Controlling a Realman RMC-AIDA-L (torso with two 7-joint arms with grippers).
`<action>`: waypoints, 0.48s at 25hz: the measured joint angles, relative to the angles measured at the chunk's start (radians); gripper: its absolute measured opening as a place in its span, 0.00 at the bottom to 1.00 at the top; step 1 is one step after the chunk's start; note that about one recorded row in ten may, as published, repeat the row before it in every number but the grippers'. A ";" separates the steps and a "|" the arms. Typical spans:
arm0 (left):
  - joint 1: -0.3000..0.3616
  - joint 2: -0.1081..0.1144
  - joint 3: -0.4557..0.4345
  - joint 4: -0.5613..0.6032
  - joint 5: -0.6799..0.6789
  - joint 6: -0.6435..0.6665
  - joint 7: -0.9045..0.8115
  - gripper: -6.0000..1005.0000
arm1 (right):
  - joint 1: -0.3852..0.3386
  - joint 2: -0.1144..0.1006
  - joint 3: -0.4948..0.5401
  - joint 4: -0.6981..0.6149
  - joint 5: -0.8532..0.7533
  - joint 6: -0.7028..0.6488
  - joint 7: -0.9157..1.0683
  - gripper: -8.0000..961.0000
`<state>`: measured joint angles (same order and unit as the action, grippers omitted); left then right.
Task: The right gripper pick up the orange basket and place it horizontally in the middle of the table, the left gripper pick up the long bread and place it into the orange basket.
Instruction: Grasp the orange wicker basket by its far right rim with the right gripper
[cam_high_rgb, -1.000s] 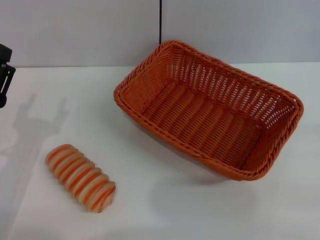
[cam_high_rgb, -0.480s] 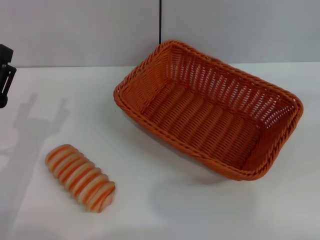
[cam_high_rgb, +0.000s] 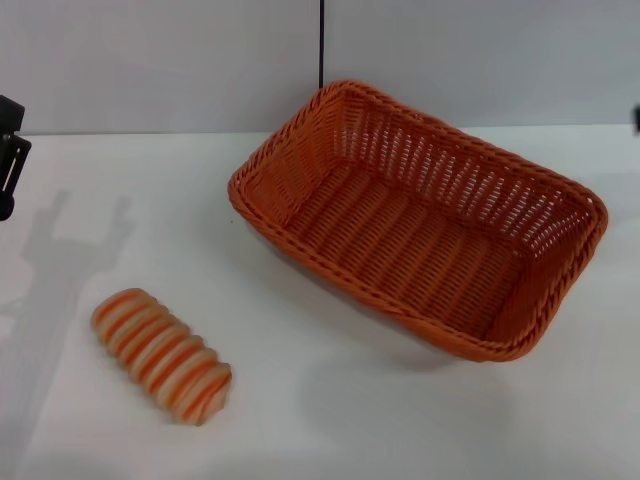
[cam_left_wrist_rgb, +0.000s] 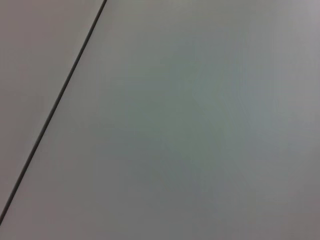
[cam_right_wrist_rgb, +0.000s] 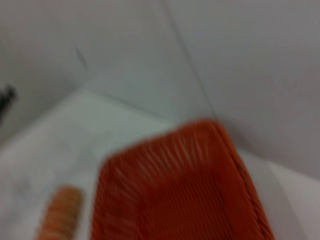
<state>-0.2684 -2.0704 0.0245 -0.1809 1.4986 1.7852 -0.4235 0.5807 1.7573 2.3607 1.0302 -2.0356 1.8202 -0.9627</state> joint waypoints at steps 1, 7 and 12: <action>0.001 0.000 0.000 0.000 -0.001 0.000 0.000 0.84 | 0.022 0.007 -0.019 0.005 -0.052 -0.006 0.000 0.56; 0.004 0.000 0.000 -0.009 -0.002 -0.009 0.000 0.84 | 0.100 0.032 -0.041 0.005 -0.237 -0.038 0.000 0.55; 0.006 0.000 -0.002 -0.019 -0.003 -0.030 0.000 0.84 | 0.140 0.040 -0.129 -0.030 -0.321 -0.078 0.000 0.54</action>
<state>-0.2623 -2.0708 0.0225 -0.1994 1.4958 1.7548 -0.4234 0.7209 1.7971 2.2322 1.0003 -2.3566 1.7421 -0.9626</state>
